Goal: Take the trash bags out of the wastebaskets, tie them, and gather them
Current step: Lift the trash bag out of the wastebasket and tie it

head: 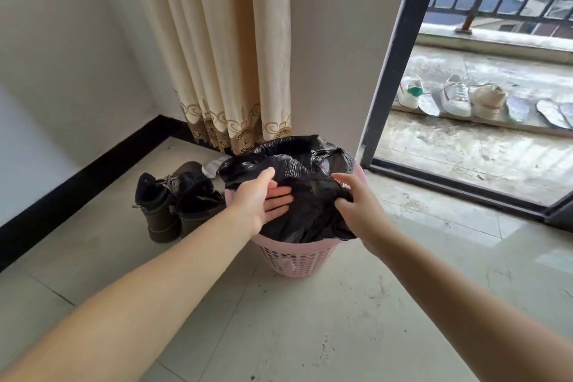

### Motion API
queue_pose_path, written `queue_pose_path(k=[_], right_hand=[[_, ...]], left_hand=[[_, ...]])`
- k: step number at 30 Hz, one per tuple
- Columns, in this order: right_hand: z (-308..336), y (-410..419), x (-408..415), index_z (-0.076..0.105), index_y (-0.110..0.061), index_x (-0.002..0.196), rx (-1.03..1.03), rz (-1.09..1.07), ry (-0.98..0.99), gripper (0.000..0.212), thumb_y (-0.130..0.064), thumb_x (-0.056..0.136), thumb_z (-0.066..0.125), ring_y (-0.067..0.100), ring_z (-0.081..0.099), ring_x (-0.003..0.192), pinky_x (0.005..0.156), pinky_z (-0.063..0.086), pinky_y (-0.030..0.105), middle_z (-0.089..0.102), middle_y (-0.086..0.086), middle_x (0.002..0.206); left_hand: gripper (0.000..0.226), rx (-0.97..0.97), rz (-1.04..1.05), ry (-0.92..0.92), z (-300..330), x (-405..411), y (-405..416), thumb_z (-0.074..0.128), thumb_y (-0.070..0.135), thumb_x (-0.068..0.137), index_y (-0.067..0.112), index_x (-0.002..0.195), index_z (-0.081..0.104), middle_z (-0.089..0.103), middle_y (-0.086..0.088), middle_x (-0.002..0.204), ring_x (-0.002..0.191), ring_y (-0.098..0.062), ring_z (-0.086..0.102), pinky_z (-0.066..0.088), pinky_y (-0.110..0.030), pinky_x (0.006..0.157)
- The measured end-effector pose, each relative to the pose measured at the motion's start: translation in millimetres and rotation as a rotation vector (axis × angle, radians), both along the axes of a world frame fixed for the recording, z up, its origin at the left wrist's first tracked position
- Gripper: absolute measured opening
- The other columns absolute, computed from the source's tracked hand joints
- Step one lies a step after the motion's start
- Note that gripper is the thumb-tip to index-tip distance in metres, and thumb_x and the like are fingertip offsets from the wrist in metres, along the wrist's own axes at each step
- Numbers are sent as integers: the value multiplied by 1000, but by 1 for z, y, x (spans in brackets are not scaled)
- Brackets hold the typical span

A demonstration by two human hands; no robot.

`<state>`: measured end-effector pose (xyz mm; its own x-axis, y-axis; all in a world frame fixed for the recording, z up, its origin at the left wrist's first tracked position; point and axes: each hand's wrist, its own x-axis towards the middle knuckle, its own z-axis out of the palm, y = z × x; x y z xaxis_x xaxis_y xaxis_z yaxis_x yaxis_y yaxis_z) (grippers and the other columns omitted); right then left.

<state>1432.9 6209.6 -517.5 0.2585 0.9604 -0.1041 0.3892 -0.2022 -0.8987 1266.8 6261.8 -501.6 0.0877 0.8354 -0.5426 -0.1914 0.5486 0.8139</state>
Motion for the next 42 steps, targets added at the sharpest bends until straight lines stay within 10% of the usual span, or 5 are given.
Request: queue_pose_path(k=[10,18,26,36,42], right_hand=[[3,-3,13,64,-1,82,-330,228,-52,23,-17,73,51,20,61,77,83,55,37,65,22,81],[-2,20,21,67,-10,93,-40,-61,274,18,-11,89,50,24,64,71,67,54,35,67,7,75],[12,14,-7,54,-14,124,-28,476,205,45,-9,82,70,-3,63,91,79,50,16,66,-7,102],[7,11,-7,64,-28,85,-44,223,28,19,-13,90,53,16,59,88,88,51,38,69,-1,92],[-2,5,-12,58,-37,118,-37,343,10,37,-36,81,60,10,59,108,98,48,35,67,-14,110]], left_hand=[[24,-48,187,-324,-15,-11,50,48,14,97,9,116,62,66,-10,112,87,-21,64,54,-32,69],[23,1075,-451,975,-3,7,9,43,7,94,14,99,64,58,2,85,82,-19,54,39,-29,77],[29,491,-464,15,19,16,5,38,8,97,26,118,47,60,-9,99,88,-24,56,46,-35,78],[54,431,-344,1417,-6,-32,37,43,50,94,1,117,38,59,-21,110,96,-38,59,47,-41,72],[9,300,-586,839,-11,-15,30,50,-3,86,-11,83,50,49,-10,50,66,-19,42,33,-23,42]])
